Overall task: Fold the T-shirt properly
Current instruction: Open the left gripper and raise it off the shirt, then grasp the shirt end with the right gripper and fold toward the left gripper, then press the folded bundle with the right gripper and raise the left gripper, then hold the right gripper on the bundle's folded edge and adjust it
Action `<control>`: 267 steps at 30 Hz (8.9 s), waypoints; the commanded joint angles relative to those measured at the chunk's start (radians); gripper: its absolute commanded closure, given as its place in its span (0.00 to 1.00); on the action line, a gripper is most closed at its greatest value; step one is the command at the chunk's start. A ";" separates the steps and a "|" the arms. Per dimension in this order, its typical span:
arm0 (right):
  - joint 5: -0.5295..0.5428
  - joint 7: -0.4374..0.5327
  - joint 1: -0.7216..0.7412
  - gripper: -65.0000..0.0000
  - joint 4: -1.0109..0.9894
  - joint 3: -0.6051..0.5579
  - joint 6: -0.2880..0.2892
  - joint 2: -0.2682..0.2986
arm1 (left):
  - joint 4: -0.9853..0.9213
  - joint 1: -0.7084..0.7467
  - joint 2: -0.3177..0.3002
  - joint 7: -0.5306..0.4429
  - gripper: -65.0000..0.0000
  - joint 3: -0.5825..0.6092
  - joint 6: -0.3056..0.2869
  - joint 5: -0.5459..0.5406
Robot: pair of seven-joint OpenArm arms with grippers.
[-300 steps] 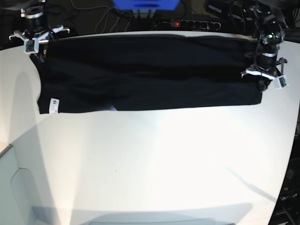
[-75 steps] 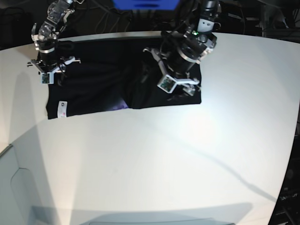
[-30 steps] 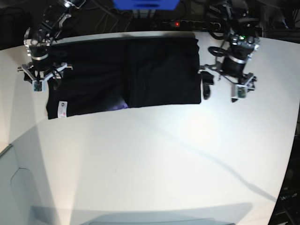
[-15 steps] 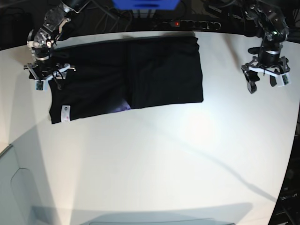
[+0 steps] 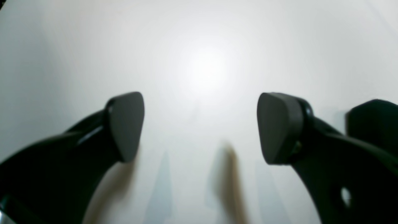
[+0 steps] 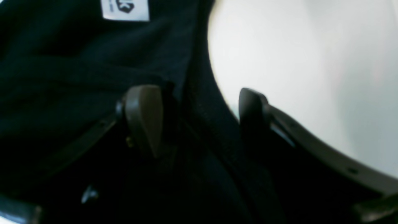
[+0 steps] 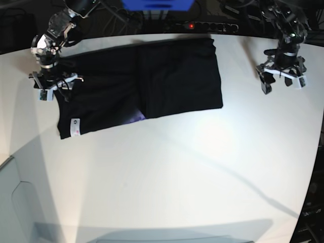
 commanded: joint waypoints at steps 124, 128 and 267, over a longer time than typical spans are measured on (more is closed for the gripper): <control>0.042 -0.097 -0.203 0.61 0.360 -1.226 0.017 0.073 | 0.177 0.031 0.084 -0.022 1.00 -0.002 -0.003 0.190; 0.042 -0.097 -0.243 0.50 0.475 -1.223 0.017 0.073 | 0.177 0.030 0.084 -0.022 1.00 -0.002 -0.003 0.193; 0.039 -0.092 -0.235 1.00 0.460 -1.240 0.017 0.204 | 0.232 0.031 0.084 -0.022 1.00 -0.002 0.001 0.199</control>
